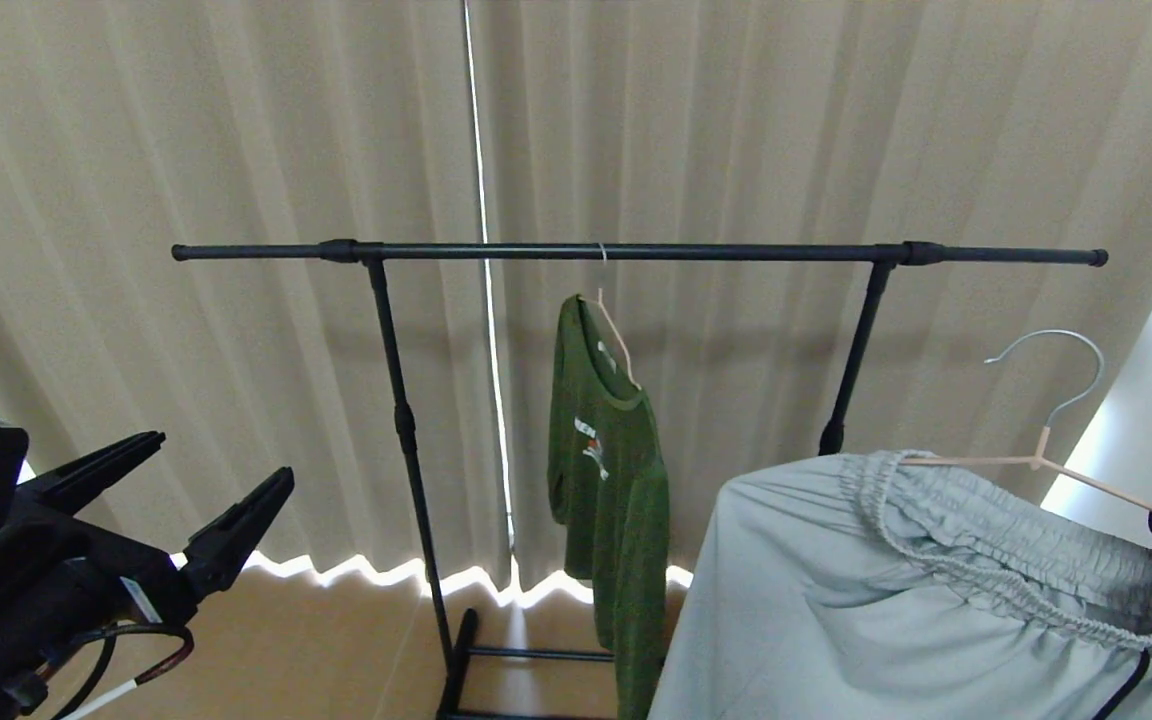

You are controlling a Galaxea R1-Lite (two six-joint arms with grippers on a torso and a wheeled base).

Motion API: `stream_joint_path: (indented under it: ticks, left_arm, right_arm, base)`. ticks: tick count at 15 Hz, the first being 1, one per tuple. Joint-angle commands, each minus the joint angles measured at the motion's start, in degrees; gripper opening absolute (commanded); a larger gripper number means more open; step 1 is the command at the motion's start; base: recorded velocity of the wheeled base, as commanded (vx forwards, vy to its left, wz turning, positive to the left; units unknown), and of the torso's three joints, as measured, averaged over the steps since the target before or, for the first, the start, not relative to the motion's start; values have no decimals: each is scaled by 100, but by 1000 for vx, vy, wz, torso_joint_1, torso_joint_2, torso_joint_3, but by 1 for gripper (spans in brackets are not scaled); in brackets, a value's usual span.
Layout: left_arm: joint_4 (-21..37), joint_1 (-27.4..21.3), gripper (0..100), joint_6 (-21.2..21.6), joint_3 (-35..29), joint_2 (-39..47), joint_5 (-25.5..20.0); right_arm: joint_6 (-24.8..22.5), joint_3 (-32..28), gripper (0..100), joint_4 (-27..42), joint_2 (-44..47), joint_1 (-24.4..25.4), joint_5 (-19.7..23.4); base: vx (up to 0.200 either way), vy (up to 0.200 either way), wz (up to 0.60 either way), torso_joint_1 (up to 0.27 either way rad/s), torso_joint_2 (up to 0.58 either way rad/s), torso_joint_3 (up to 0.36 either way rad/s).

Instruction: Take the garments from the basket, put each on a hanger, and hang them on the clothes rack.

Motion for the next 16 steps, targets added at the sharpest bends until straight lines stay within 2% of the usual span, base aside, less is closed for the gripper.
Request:
stream_joint_path:
  ticks: [1,12,16]
  left_arm:
    - [-2,0,100,0,-8,4,8]
    - [-11,0,100,-9,36,-5,8]
    - [-2,0,100,-9,54,-5,8]
  right_arm:
    - [-3,-1,0,-6,28,0,1]
    - [-3,-1,0,-23,-8,0,-8]
    - [-3,7,0,-6,-8,0,-8]
  base:
    - [0,0,0,0,0,0]
    - [0,0,0,0,0,0]
    - [200,0,0,2,4,2]
